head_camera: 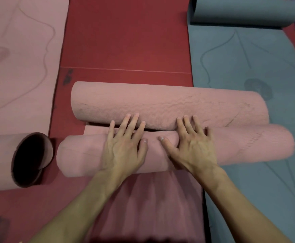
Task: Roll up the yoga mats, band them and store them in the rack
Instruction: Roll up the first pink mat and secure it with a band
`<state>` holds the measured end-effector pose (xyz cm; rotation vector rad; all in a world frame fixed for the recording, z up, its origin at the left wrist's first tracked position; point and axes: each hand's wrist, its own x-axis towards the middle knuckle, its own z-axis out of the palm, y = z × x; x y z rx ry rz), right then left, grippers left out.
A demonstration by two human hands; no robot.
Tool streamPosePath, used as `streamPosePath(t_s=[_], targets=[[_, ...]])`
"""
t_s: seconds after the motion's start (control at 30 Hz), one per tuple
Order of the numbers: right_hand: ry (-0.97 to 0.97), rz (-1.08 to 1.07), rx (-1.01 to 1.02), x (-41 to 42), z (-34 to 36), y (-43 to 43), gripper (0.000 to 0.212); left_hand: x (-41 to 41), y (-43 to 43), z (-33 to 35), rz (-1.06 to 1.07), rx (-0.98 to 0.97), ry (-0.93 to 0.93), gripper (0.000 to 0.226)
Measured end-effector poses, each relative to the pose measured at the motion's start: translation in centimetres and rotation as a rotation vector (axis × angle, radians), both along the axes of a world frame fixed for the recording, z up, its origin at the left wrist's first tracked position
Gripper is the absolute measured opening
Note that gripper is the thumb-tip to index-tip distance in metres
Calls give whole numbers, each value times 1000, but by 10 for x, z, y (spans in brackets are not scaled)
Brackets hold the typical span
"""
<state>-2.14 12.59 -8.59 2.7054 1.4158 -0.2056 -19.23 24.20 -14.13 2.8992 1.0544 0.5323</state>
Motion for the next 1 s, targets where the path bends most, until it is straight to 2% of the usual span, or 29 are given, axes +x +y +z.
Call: streamPosePath(t_s=[0.17,0.37,0.47,0.57,0.67,0.73,0.87,1.0], targets=[[54,8,-75,15,5,11,117,-4,-4,1,-46,-17,46,59],[36,4,37,22,-12,16,118,4,5,5,-39,-85,115,61],[22,5,98,21,-16,21,117,13,18,14,-29,-152,222,68],[-9,0,223,21,-21,19,108,20,27,19,-25,-192,268,72],[-44,18,349,18,-28,15,88,25,34,20,-13,-176,235,74],[-33,50,333,18,-32,16,84,30,39,20,-14,-169,226,75],[5,52,210,25,-31,27,90,38,49,20,-24,-163,212,74],[23,31,173,30,-32,35,92,42,54,18,-23,-161,222,74]])
